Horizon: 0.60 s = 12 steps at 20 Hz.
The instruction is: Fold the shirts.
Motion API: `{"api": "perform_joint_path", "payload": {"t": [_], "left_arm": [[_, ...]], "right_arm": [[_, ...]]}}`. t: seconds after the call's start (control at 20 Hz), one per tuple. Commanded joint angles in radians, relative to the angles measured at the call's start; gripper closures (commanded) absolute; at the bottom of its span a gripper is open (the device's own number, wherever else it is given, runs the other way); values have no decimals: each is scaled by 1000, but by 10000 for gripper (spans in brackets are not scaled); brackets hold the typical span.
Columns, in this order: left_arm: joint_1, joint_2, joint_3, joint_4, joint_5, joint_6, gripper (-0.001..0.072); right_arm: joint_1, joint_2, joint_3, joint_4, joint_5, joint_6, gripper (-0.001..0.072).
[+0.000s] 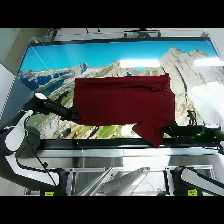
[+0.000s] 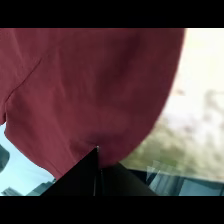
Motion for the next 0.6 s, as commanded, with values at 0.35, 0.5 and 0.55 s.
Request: {"api": "perform_joint_path", "payload": {"t": [0.35,0.5,0.55], "left_arm": [[106,0,19,-333,-257,107,689],[106,0,115,-423,-249,84,688],[103,0,163,-415,-208,62,688]], "right_arm": [[7,25,262,209,233,-2,687],[15,11,362,369,196,-18,687],[25,-8,404,393,173,-17,687]]}}
